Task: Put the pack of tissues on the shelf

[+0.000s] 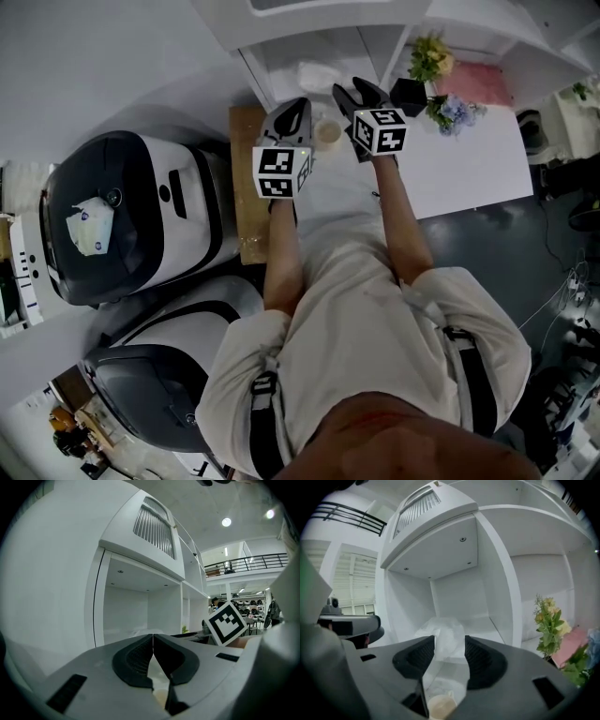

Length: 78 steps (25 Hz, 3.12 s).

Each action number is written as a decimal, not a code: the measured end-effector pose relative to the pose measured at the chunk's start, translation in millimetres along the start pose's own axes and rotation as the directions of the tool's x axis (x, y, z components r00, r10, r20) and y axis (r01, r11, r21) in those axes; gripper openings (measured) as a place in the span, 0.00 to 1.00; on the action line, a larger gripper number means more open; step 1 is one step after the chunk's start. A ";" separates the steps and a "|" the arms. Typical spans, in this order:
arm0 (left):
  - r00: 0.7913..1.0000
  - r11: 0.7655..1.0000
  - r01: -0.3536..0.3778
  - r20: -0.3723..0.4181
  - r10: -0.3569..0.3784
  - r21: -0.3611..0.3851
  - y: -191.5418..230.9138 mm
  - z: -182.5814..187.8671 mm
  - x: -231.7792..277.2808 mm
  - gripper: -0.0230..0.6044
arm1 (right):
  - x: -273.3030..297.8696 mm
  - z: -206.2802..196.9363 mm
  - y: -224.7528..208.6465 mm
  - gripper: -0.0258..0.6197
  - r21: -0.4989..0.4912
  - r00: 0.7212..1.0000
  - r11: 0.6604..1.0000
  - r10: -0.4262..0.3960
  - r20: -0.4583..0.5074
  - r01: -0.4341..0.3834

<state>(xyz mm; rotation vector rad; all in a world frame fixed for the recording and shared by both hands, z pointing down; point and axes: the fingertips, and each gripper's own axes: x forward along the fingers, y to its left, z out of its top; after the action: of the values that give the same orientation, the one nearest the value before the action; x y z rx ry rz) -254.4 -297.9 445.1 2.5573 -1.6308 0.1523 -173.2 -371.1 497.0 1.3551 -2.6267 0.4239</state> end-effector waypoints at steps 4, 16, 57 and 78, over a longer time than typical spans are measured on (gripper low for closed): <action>1.000 1.000 -0.017 -0.004 0.017 0.005 0.5 0.7 -3.4 0.05 | 6.6 3.1 -16.1 0.42 -0.070 0.991 0.990 -0.127 -0.030 0.125; 1.000 1.000 -0.015 -0.026 0.015 0.015 -8.1 -6.2 -0.8 0.05 | -0.7 -1.3 -4.0 0.42 0.107 0.997 0.992 0.057 0.044 -0.062; 1.000 0.999 0.011 0.002 -0.010 -0.030 -40.6 -19.8 -39.7 0.05 | -102.1 -12.4 32.7 0.20 0.045 0.982 0.991 0.116 0.149 -0.124; 1.000 0.997 -0.014 0.010 0.015 -0.073 -38.0 -23.7 -42.6 0.05 | -121.4 -18.9 26.5 0.15 -0.038 0.994 0.997 0.070 0.079 -0.067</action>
<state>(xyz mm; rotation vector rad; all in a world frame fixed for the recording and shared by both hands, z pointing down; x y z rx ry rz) -238.5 -240.4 461.2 2.4971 -1.6276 0.0788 -124.5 -256.9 478.1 1.3010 -2.7382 0.3378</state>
